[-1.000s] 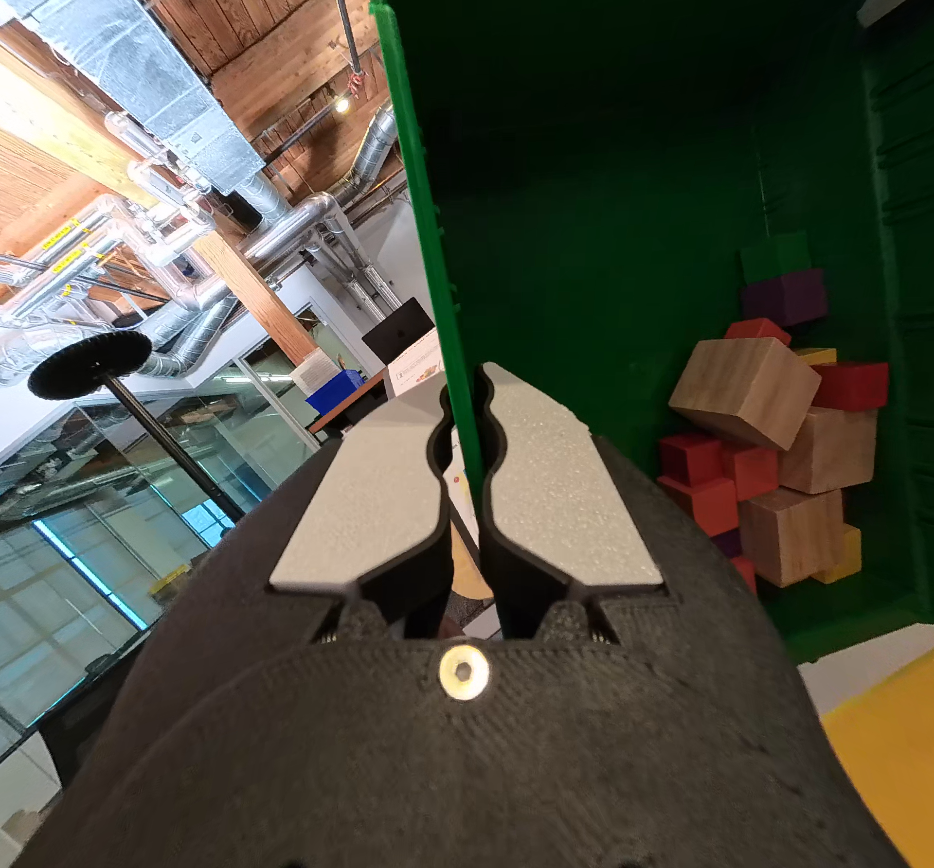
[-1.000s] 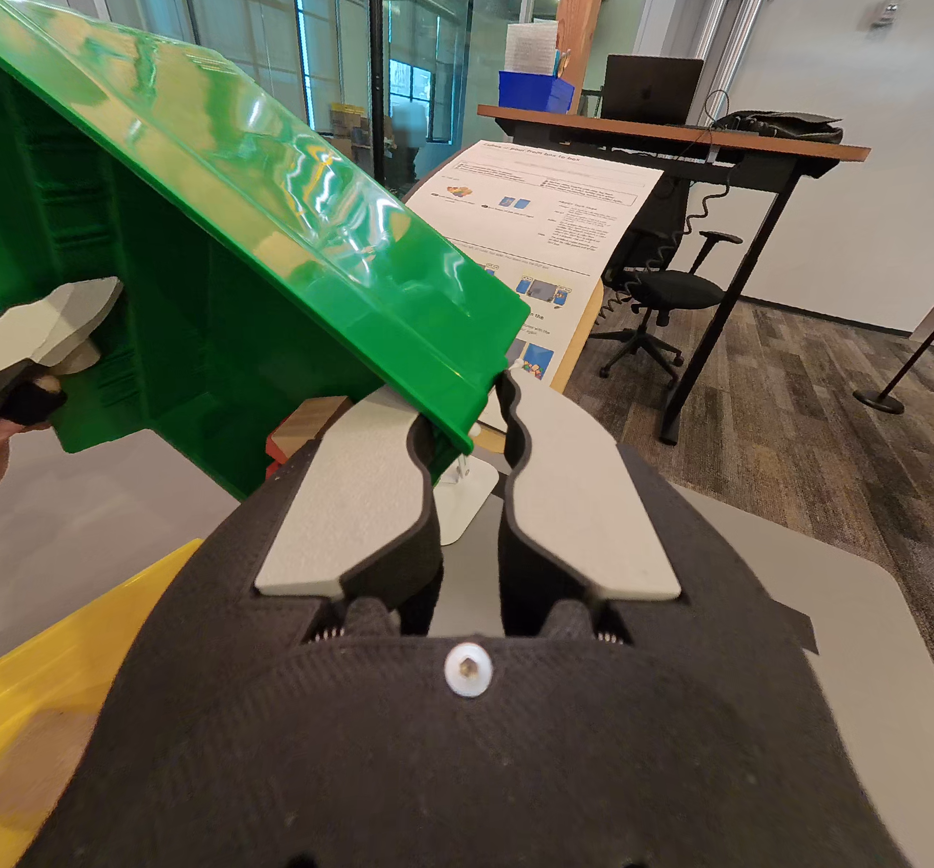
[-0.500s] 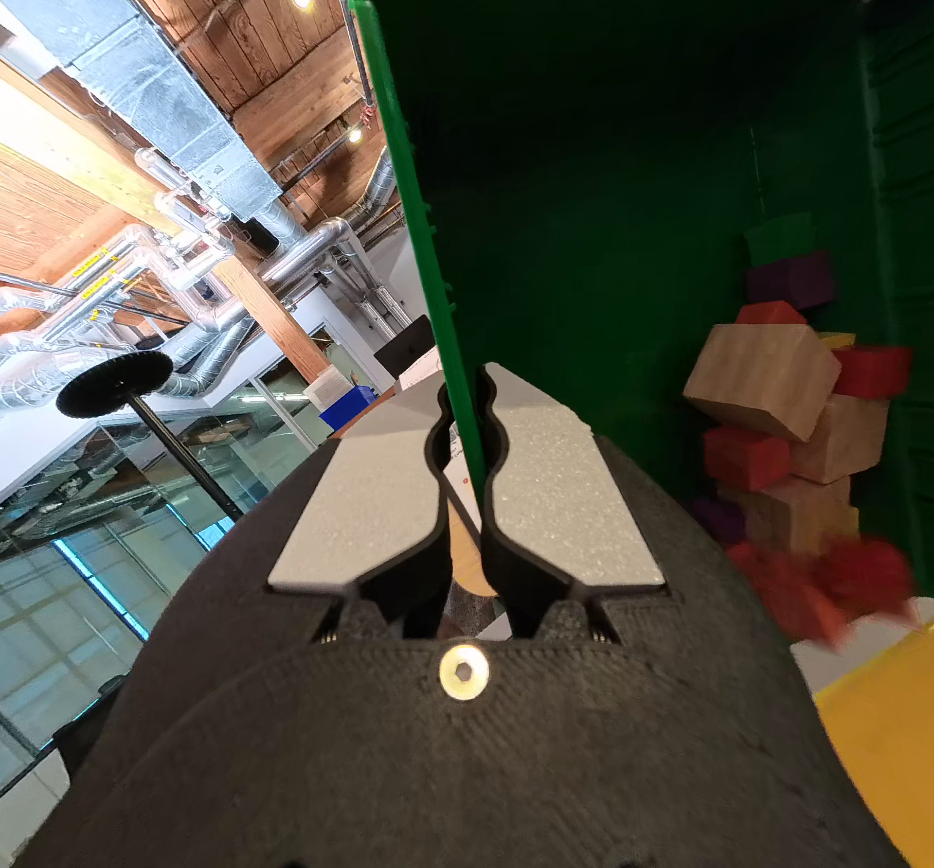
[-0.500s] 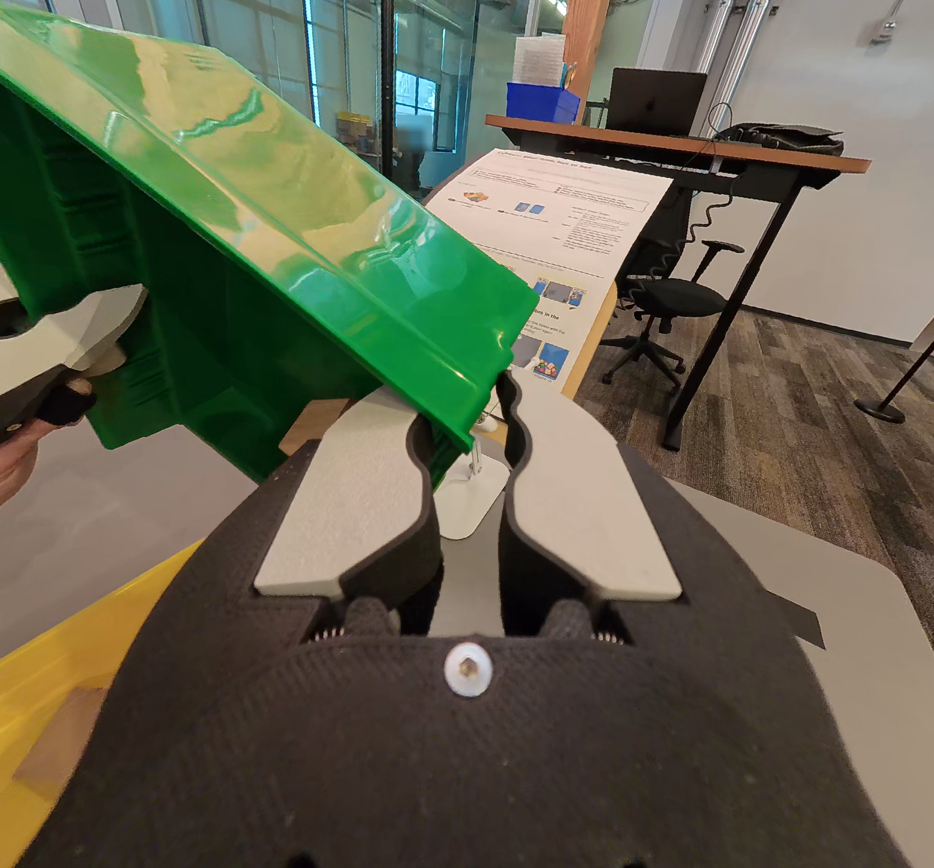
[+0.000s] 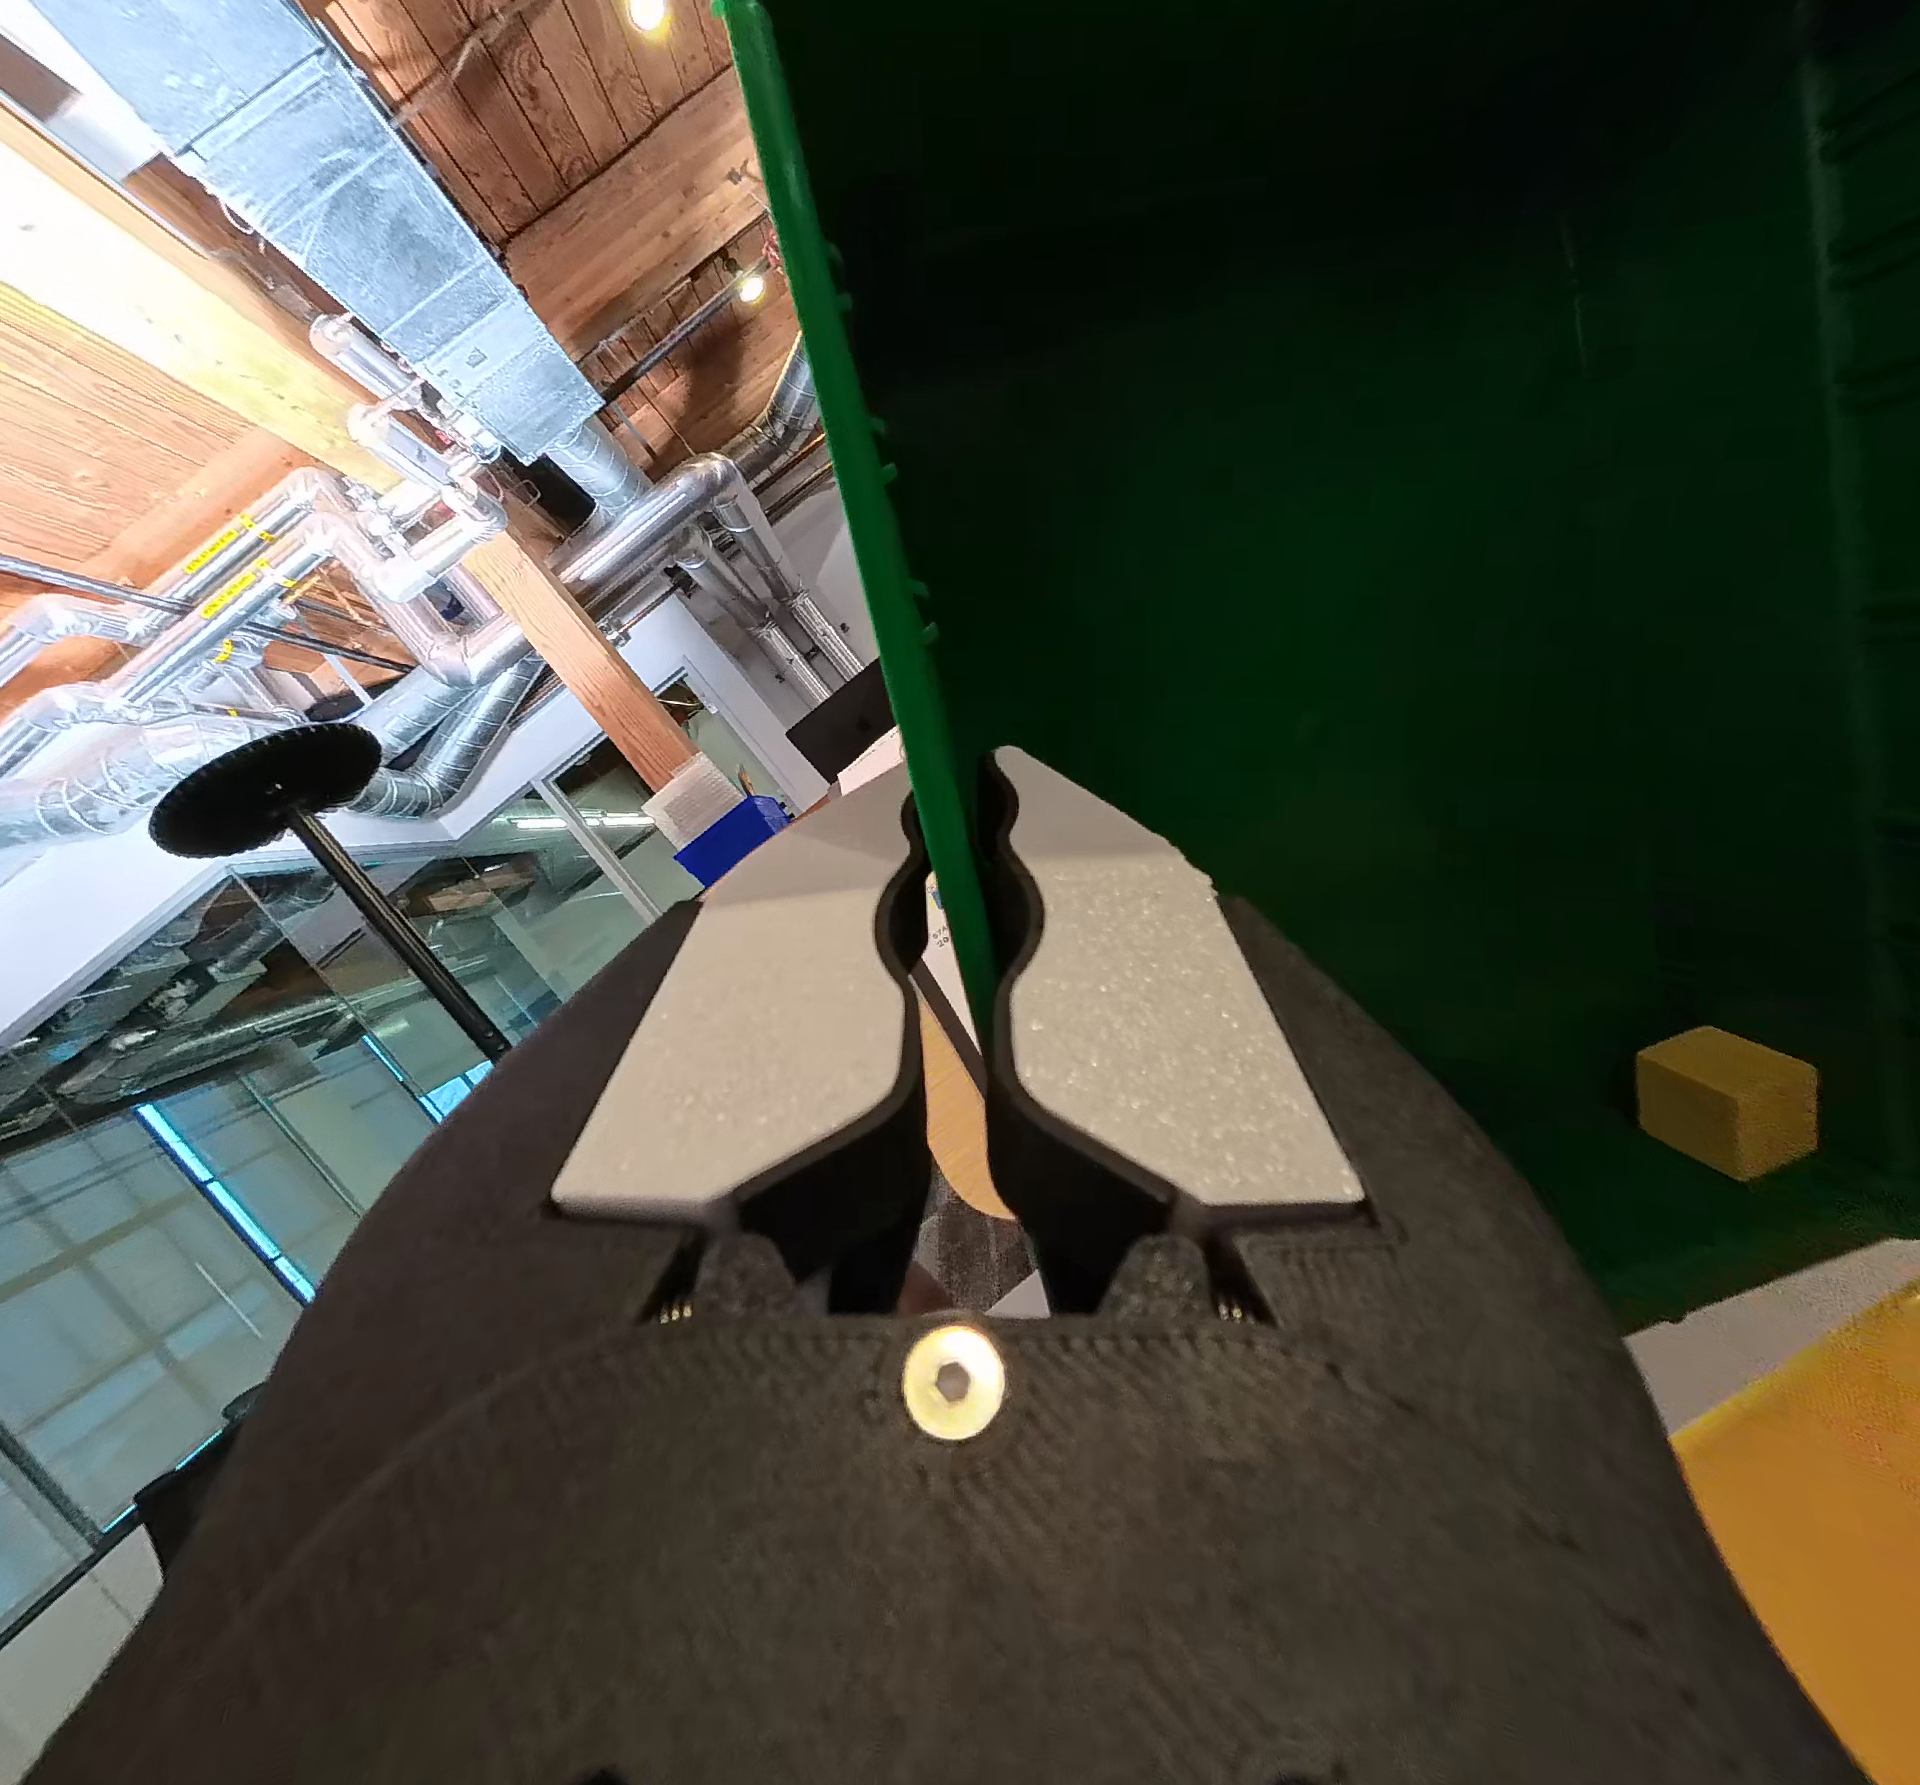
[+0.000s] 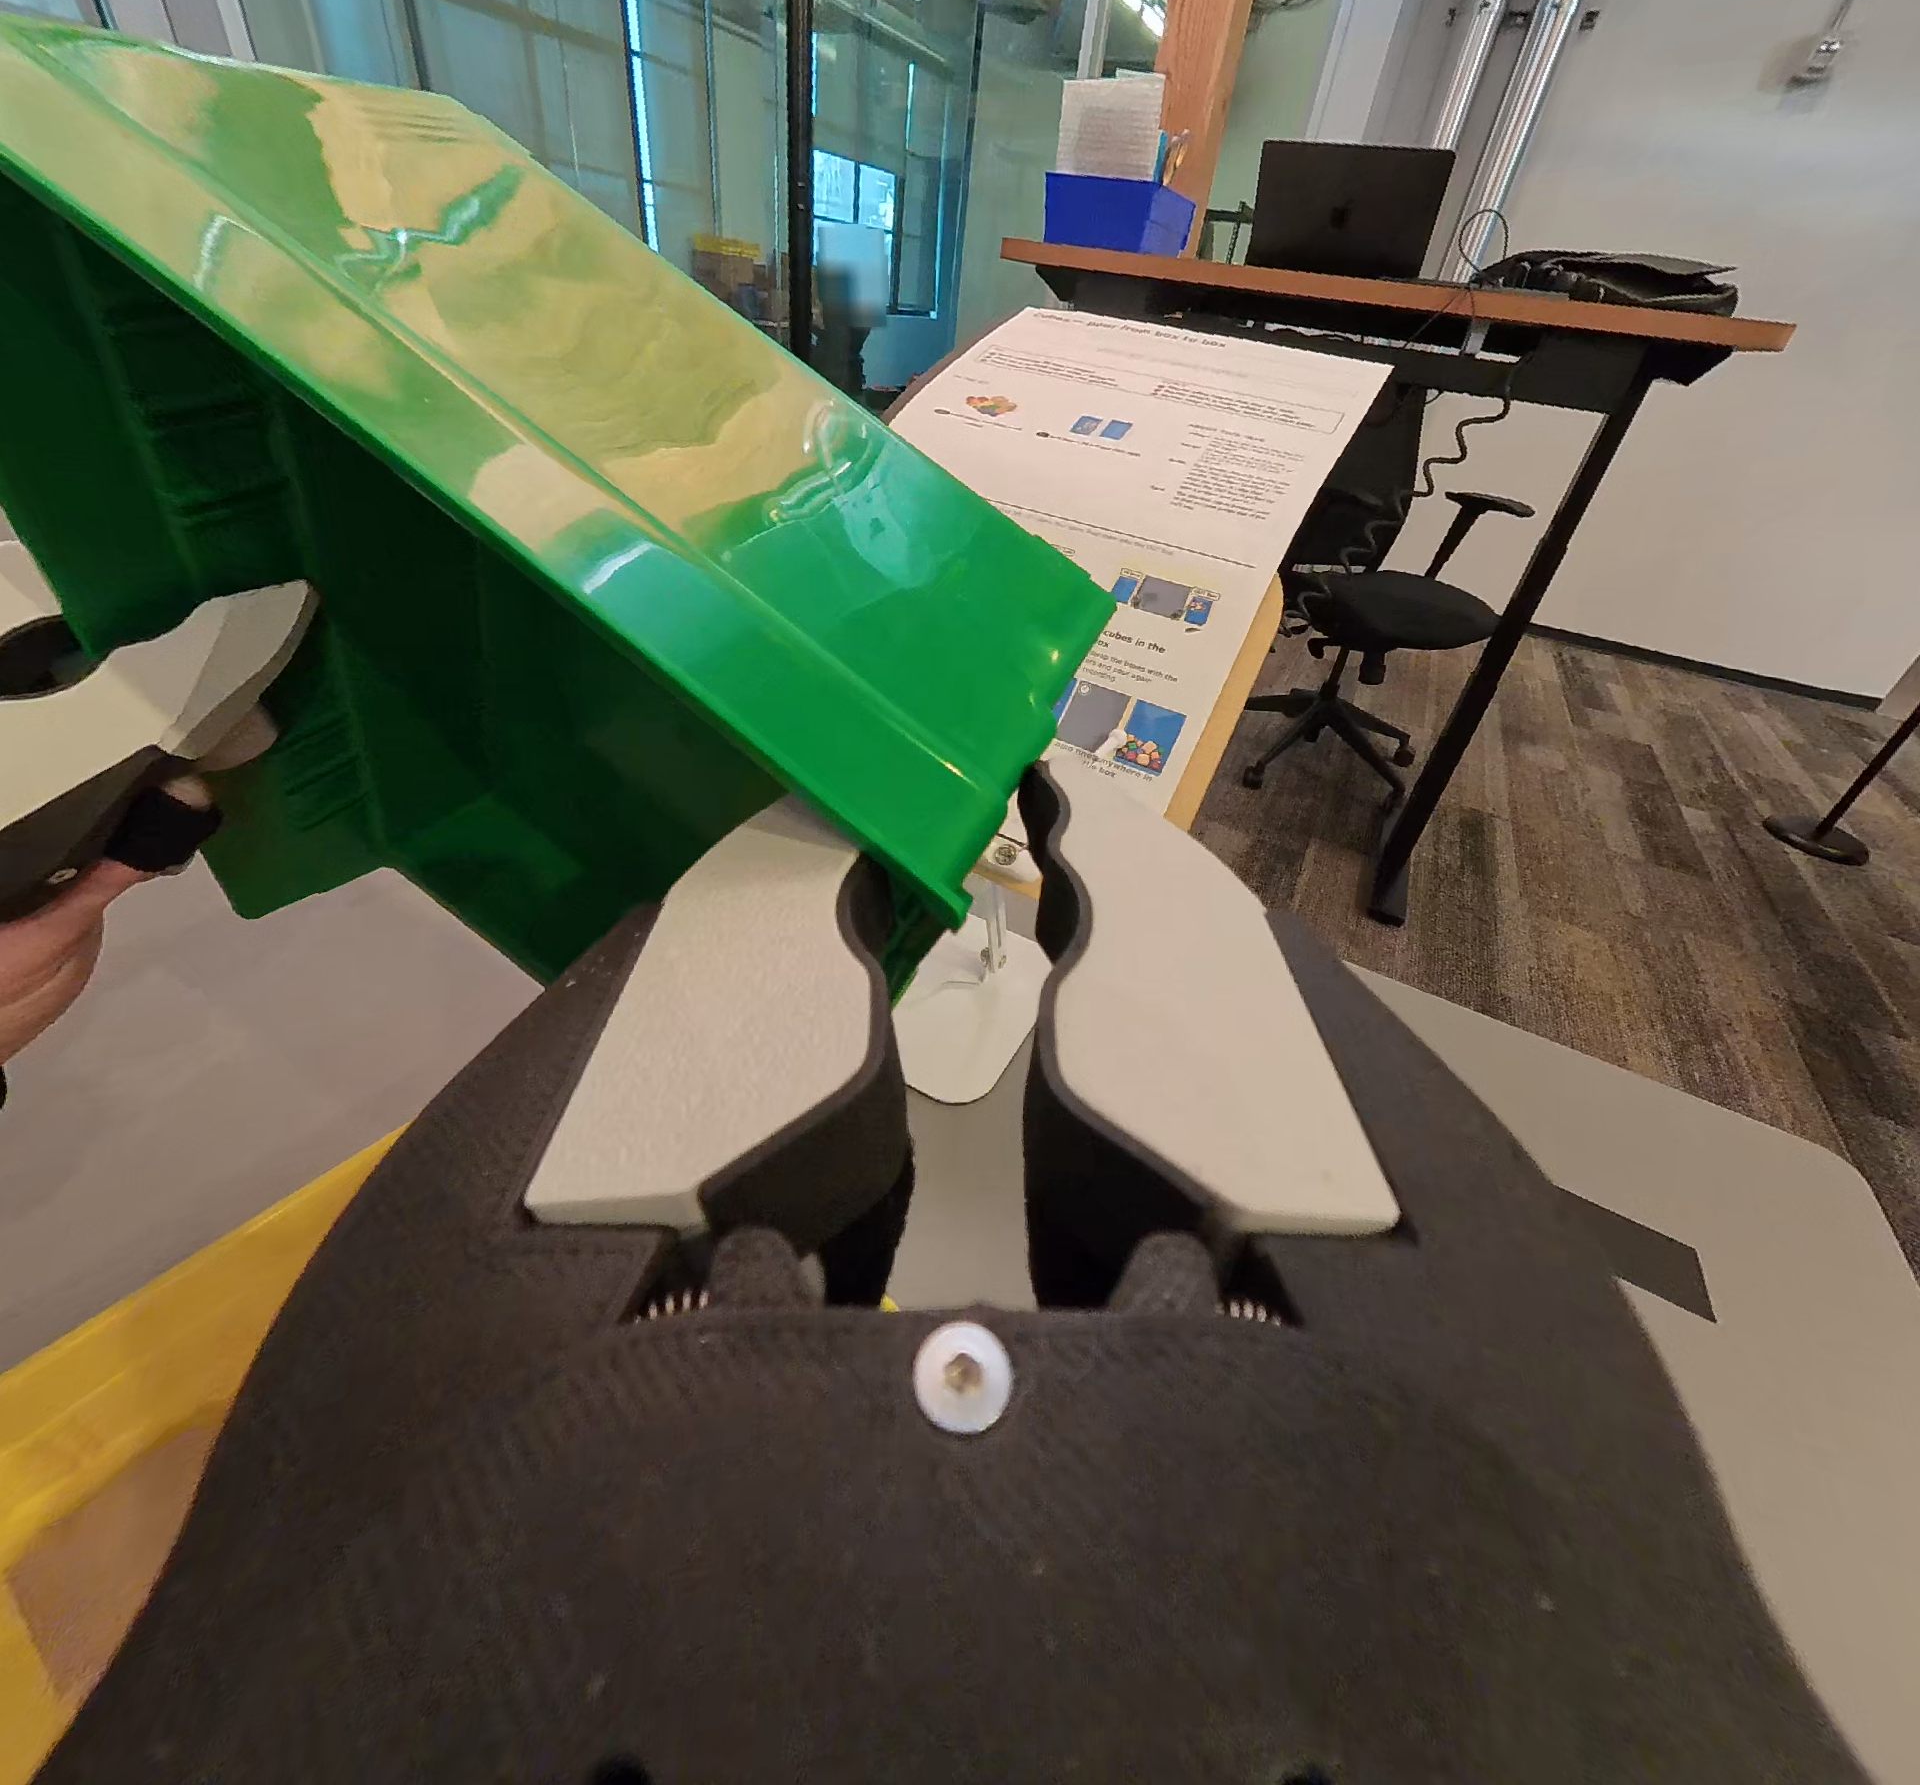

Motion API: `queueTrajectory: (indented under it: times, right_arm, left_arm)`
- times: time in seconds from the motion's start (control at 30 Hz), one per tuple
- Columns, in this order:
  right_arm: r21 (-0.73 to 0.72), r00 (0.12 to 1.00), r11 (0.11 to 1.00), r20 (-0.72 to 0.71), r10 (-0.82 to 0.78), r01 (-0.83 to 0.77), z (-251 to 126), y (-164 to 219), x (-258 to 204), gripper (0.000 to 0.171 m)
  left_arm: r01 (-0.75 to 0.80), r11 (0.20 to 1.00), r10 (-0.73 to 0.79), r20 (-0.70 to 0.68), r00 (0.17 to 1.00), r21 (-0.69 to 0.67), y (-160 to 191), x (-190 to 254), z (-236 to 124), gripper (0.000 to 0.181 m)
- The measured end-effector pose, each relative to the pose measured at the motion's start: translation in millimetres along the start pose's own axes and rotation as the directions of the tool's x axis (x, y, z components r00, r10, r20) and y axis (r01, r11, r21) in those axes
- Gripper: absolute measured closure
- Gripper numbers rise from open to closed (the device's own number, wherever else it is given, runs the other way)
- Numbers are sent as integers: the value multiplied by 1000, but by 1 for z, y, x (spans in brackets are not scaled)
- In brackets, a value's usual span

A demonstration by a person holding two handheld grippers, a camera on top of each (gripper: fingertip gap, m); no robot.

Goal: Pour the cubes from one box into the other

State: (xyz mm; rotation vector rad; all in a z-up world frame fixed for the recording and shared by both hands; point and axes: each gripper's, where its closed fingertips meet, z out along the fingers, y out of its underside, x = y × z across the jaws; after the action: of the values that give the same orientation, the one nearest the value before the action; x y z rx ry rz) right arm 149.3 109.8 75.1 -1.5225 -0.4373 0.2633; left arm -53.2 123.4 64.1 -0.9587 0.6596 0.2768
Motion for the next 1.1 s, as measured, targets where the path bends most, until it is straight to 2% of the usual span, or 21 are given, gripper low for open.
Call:
queueTrajectory:
  times: [1.1]
  right_arm:
    - [53, 998, 998, 60, -24, 21, -26, 0, -28, 151]
  left_arm:
    - [-18, 999, 17, 27, 999, 26, -4, 0, -32, 174]
